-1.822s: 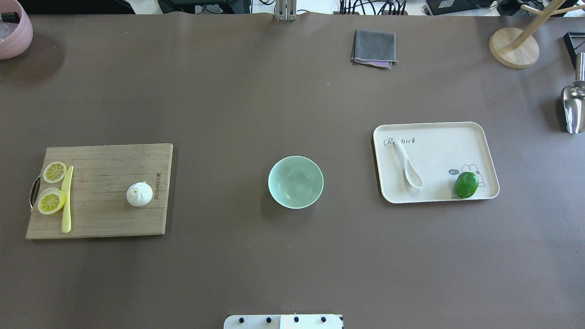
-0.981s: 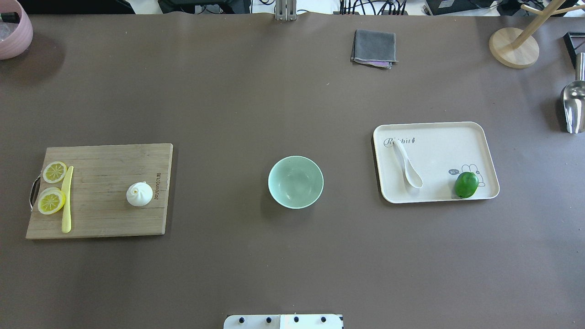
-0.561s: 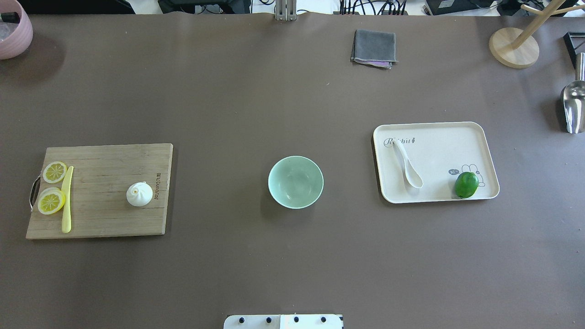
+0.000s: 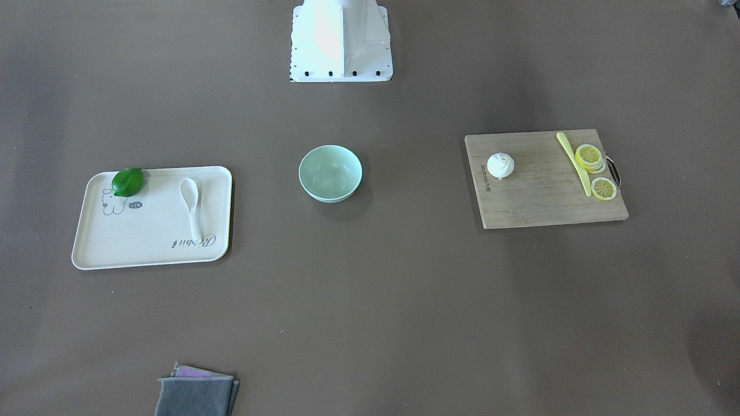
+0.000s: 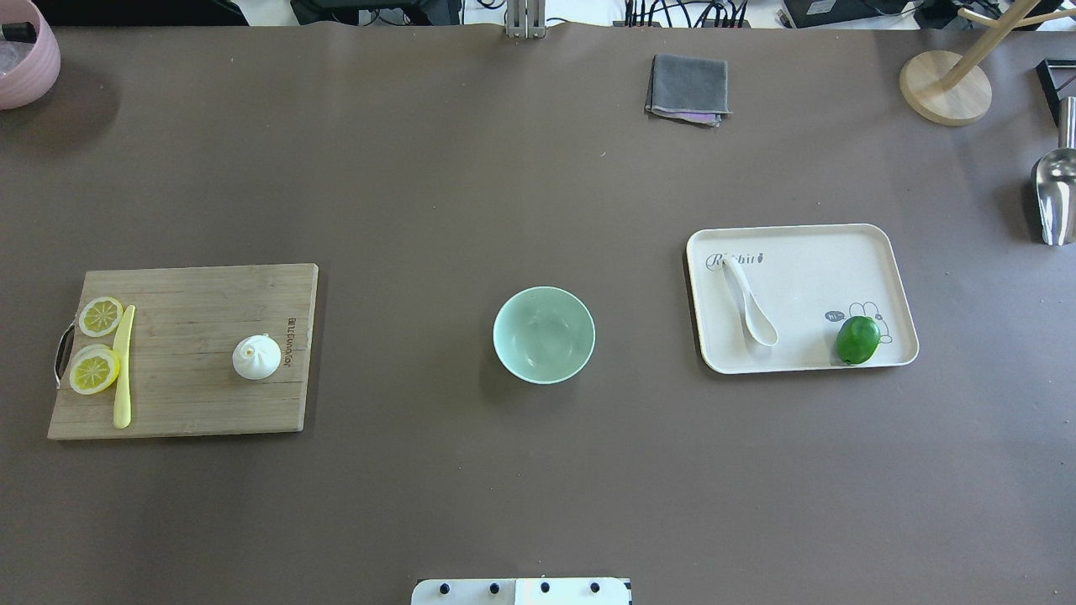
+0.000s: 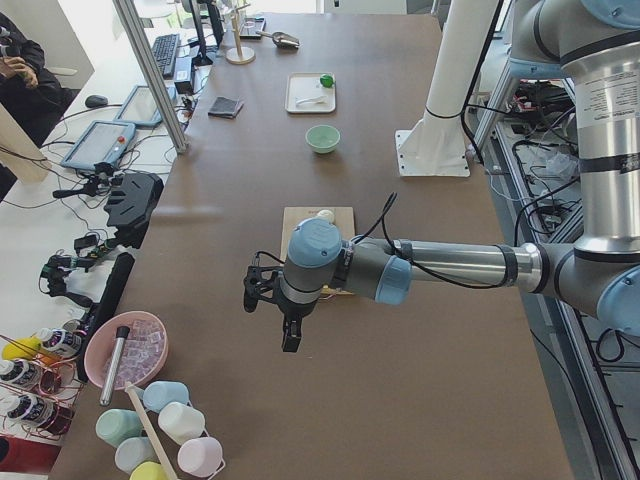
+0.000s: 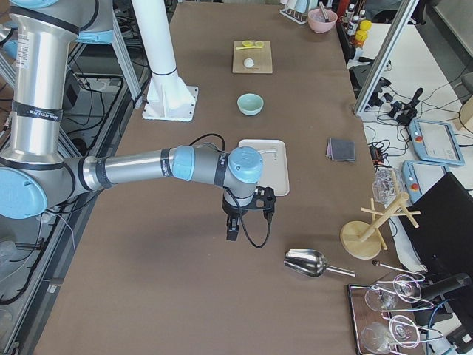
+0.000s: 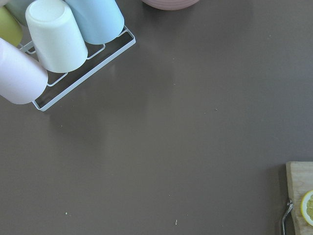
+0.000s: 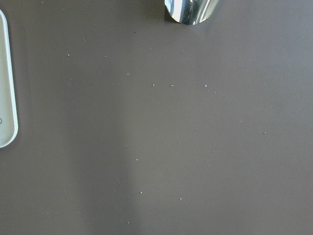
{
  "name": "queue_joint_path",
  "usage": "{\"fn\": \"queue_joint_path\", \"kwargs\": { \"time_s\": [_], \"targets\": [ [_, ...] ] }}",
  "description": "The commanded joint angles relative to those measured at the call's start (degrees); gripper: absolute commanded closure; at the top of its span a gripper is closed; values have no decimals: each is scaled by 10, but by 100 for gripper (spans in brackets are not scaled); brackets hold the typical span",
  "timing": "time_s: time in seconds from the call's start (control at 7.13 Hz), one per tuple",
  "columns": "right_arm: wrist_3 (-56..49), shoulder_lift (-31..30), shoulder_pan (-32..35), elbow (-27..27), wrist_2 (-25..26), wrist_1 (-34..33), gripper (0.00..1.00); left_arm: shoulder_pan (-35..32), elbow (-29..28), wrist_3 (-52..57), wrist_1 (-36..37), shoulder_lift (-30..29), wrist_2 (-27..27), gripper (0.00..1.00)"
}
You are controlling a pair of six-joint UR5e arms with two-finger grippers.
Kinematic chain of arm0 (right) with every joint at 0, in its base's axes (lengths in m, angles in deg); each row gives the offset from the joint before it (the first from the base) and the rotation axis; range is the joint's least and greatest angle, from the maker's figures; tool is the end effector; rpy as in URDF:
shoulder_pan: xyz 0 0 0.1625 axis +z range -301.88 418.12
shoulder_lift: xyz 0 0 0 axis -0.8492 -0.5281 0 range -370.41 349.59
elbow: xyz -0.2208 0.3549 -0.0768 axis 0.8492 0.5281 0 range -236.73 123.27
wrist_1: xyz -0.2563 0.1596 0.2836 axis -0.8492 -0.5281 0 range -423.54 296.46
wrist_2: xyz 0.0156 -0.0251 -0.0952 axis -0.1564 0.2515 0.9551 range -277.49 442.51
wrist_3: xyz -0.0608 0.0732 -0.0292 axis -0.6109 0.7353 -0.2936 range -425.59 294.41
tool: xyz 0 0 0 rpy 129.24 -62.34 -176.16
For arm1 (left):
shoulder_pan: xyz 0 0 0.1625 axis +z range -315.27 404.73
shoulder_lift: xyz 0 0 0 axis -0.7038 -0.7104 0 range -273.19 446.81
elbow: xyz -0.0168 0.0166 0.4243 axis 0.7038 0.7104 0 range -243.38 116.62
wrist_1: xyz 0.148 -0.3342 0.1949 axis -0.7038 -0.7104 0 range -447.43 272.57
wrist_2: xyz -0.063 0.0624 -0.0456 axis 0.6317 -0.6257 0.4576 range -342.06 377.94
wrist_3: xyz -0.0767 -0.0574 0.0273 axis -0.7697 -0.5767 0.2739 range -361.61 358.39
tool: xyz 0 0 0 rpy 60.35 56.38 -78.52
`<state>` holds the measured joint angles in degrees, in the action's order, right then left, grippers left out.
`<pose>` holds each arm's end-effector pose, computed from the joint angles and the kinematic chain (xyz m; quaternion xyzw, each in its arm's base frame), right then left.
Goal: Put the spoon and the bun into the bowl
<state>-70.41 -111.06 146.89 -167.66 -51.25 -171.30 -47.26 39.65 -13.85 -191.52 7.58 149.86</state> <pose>0.0561 -0.3981 0.5943 -0.0488 -0.3736 -0.0247 0.9260 -0.0817 -0.4265 0.6074 0.1007 0.3645 -0.0641 0.9235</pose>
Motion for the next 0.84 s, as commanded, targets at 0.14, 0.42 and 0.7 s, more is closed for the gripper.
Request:
{"fn": "queue_joint_path", "kwargs": {
  "time_s": [0.14,0.42,0.7],
  "targets": [
    [0,52,-3,-2,1,-1,0,1,0,1,-21,0,20,2],
    [0,104,-10,8,2,17,0,34,2,-2,-103,-6,48,2],
    [1,108,-32,12,-16,89,0,148,-22,-50,-154,-91,47,2]
  ]
}}
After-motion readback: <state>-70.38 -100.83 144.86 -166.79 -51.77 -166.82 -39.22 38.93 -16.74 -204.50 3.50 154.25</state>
